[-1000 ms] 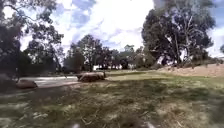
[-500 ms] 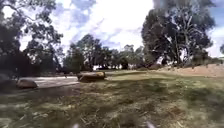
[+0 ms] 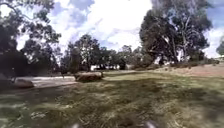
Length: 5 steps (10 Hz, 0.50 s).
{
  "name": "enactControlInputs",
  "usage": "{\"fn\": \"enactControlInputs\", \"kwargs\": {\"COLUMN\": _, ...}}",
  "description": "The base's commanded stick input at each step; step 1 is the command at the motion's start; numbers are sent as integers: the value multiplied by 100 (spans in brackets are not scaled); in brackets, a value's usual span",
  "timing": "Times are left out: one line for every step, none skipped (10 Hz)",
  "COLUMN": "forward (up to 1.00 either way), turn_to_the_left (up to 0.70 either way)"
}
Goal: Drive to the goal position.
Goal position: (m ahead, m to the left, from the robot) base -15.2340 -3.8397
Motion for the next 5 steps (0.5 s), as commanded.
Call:
{"fn": "enactControlInputs", "kwargs": {"forward": 0, "turn_to_the_left": -70}}
{"fn": "enactControlInputs", "kwargs": {"forward": 0, "turn_to_the_left": -70}}
{"fn": "enactControlInputs", "kwargs": {"forward": 0, "turn_to_the_left": -70}}
{"fn": "enactControlInputs", "kwargs": {"forward": 0, "turn_to_the_left": -70}}
{"fn": "enactControlInputs", "kwargs": {"forward": 0, "turn_to_the_left": -70}}
